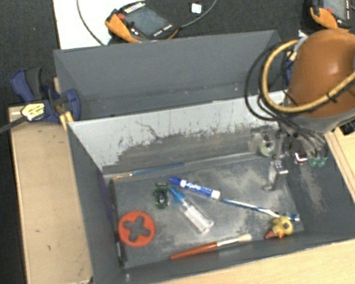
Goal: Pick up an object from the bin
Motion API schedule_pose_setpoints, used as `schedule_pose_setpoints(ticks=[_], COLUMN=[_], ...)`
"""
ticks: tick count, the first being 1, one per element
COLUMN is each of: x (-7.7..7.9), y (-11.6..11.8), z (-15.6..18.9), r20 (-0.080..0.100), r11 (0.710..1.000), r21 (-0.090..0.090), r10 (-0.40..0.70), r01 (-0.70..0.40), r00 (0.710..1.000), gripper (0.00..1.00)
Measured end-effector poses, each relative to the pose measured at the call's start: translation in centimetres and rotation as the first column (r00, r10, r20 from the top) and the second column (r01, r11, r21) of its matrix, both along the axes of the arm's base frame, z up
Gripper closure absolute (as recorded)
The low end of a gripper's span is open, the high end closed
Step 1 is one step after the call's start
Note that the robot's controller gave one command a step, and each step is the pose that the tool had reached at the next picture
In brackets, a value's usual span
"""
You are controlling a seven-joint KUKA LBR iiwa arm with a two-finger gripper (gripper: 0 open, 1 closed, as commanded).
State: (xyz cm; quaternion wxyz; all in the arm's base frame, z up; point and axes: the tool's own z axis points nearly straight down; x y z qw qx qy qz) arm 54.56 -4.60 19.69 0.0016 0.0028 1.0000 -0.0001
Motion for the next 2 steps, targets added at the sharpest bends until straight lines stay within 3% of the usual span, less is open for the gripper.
schedule_pose_setpoints(ticks=[1,2], x=[-2.2,-1.4], y=[1.6,5.0], z=[-12.7,-3.6], r20=[-0.003,0.011], r11=[0.982,0.977], r21=[0.001,0.003], r10=[-0.186,-0.213], r01=[0.186,0.213], r00=[0.982,0.977], gripper=[0.0,0.0])
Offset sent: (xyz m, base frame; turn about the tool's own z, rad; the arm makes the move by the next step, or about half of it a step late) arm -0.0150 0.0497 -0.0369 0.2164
